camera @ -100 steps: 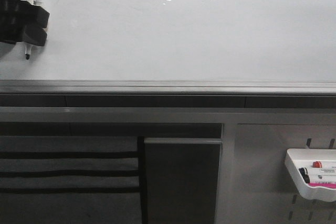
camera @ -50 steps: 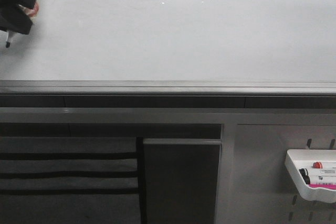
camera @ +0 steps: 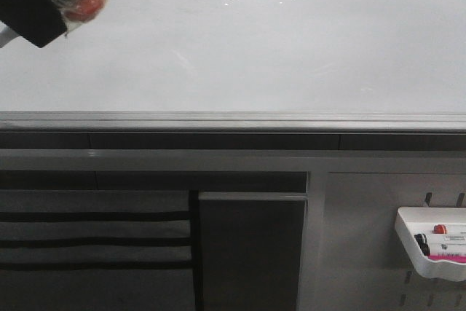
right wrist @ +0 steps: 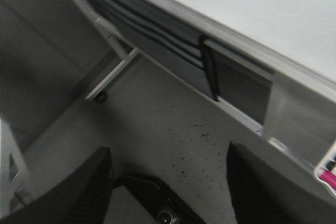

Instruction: Write number 3 on whiteboard

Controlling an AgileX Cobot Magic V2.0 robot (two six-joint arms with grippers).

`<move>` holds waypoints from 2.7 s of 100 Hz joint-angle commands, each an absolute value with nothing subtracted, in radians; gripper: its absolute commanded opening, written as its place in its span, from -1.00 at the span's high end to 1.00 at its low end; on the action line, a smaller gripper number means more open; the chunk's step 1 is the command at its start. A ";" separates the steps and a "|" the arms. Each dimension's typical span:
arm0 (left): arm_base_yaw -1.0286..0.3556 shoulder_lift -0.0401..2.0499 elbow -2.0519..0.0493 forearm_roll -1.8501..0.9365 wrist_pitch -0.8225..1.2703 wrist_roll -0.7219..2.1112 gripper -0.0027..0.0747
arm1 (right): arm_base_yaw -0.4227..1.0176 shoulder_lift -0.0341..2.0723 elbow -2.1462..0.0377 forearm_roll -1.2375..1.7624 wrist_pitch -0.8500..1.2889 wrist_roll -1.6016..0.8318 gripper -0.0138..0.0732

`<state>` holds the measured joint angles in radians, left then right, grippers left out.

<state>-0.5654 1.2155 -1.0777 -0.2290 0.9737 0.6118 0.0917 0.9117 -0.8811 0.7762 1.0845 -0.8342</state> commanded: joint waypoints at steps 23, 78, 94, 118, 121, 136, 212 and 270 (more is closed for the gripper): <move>-0.803 1.190 -1.131 -0.264 0.990 0.658 0.98 | 0.443 1.074 -1.042 0.706 1.032 -1.012 -0.28; -0.853 1.190 -1.131 -0.245 0.986 0.737 0.98 | 0.728 1.237 -1.170 0.656 0.859 -1.156 -0.28; -0.853 1.190 -1.131 -0.245 0.984 0.737 0.98 | 0.728 1.242 -1.172 0.656 0.872 -1.156 -0.13; -0.853 1.190 -1.131 -0.245 0.984 0.737 0.98 | 0.728 1.242 -1.172 0.700 0.872 -1.156 0.08; -0.853 1.190 -1.131 -0.245 0.984 0.737 0.98 | 0.728 1.242 -1.172 0.700 0.874 -1.156 0.08; -0.853 1.190 -1.131 -0.245 0.984 0.737 0.98 | 0.728 1.242 -1.172 0.684 0.878 -1.156 0.08; -0.853 1.190 -1.131 -0.245 0.984 0.737 0.98 | 0.728 1.242 -1.172 0.674 0.900 -1.156 0.64; -0.812 1.144 -1.133 -0.245 0.982 0.730 -0.13 | 0.719 1.226 -1.172 0.672 0.886 -1.146 0.64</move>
<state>-0.8346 1.1929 -1.0986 -0.2239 1.0236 0.7376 0.7286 1.2613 -1.1377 0.6427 0.9231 -1.1439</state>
